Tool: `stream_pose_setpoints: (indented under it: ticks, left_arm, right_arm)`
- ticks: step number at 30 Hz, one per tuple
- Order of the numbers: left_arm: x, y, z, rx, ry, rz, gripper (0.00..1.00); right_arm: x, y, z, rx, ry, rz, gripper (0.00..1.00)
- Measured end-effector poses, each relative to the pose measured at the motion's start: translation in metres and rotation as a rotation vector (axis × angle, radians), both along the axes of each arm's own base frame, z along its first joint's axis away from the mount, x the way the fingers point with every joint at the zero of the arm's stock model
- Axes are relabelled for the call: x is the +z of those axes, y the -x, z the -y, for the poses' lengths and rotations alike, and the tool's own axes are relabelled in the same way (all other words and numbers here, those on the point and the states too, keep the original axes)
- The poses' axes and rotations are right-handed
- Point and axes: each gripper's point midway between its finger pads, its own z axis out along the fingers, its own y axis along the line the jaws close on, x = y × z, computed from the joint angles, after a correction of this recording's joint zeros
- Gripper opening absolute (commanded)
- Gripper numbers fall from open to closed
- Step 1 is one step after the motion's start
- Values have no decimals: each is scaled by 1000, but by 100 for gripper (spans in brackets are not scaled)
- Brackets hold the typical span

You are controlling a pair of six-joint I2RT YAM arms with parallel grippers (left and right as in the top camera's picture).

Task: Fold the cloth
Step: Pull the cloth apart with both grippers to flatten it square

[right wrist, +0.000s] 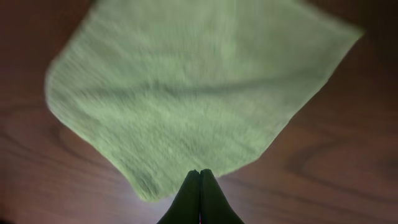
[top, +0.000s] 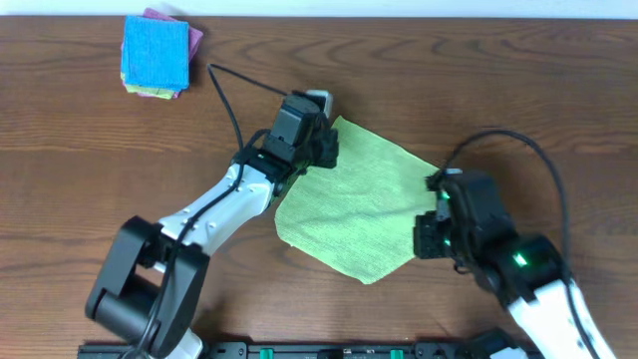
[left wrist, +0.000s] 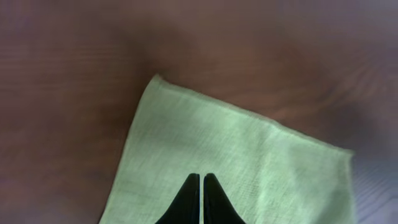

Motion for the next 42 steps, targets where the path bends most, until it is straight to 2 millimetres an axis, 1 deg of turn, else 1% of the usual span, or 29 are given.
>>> stream_pose_setpoints:
  ticks: [1,3,5,7,11,15,18,24,26,31,34,38,42]
  left_arm:
    - [-3,-3,3,-5,11,6,5]
    - [-19,-7,9,-15,17,-8,5]
    - [-40,-12,15,-26,10,-49,5]
    - [-50,-19,23,-39,11,-73,5]
    - [-54,-40,37,-59,-3,-97,6]
    - [-56,-56,43,-62,-40,-104,5]
    - [-69,-58,36,-45,-101,-117,5]
    - [-91,-54,26,-46,-183,-139,5]
    - [-95,-53,23,-42,-202,-140,5]
    - [-96,-56,19,-21,-235,-126,5]
    - [-98,-56,11,-10,-285,-128,5]
    - [-101,-54,-10,33,-389,-158,5]
    - [-102,-57,-50,107,-492,-193,5]
  right_arm:
    - [8,0,2,-8,-8,38,1]
    - [18,2,5,-16,-17,81,1]
    - [22,3,7,-23,-20,97,2]
    - [21,4,7,-25,-20,93,2]
    - [19,6,8,-25,-15,81,2]
    - [16,8,9,-26,-6,61,1]
    - [15,10,9,-25,-3,55,1]
    - [15,8,9,-25,-4,56,2]
    - [13,7,8,-25,-2,52,1]
    - [10,7,8,-25,5,38,1]
    - [10,7,9,-25,5,36,2]
    - [10,7,9,-25,5,37,2]
    - [8,6,10,-32,20,31,2]
